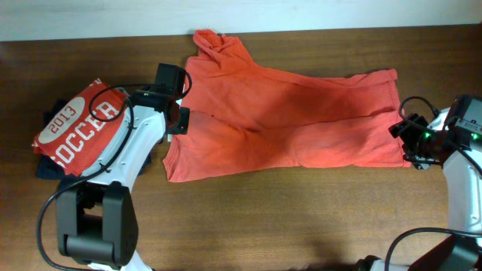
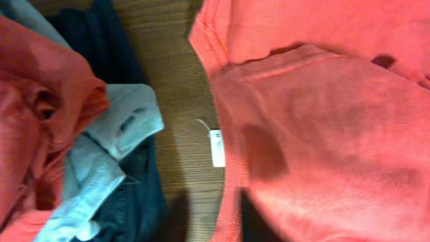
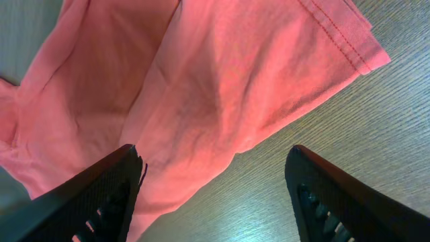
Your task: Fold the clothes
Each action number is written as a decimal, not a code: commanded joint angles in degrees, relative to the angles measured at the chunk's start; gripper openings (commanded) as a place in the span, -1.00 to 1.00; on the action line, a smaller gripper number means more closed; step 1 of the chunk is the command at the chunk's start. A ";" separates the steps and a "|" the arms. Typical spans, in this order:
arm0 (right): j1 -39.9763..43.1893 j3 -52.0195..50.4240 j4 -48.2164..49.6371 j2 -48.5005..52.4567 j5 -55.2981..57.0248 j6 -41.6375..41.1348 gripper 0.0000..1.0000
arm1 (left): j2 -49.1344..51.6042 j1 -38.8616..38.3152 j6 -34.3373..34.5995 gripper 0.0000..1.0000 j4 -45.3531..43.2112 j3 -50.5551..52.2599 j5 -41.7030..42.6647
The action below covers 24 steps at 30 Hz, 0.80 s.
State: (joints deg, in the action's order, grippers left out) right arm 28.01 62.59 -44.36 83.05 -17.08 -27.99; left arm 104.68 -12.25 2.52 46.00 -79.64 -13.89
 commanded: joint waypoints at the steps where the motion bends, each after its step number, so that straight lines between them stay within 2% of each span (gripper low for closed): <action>1: -0.26 0.44 0.20 -0.57 -0.31 0.76 0.41 | -1.09 0.33 -1.07 0.05 -0.13 -0.68 -3.06; 4: -0.26 0.44 0.20 -0.57 -0.02 0.79 0.42 | -1.09 0.33 -0.74 0.22 0.35 -0.68 -3.02; 6: -0.26 0.44 0.20 -0.57 1.73 0.76 0.43 | -1.09 0.33 0.46 0.23 0.81 -0.68 -2.82; 7: -0.26 0.44 0.07 -0.50 3.02 0.76 0.50 | -1.11 0.33 1.81 0.26 1.68 -0.68 -1.55; 10: -0.26 0.44 -0.48 -0.17 4.57 0.76 0.57 | -1.09 0.33 2.23 0.27 4.09 -0.66 3.67; 13: -0.22 0.42 -1.38 0.76 8.85 0.70 0.72 | -0.94 0.33 4.59 0.27 7.21 -0.37 7.87; 20: -0.20 0.42 -3.28 4.44 9.42 0.72 0.74 | -0.66 0.33 9.90 0.25 10.71 4.74 14.21; 24: -0.20 0.42 -3.32 5.64 9.40 0.52 0.75 | -0.66 0.44 12.48 0.25 9.31 9.27 14.16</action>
State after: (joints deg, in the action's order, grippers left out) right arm 28.01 62.59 -47.62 87.92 -8.99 -27.62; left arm 104.66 -12.23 11.46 56.12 -73.63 -2.28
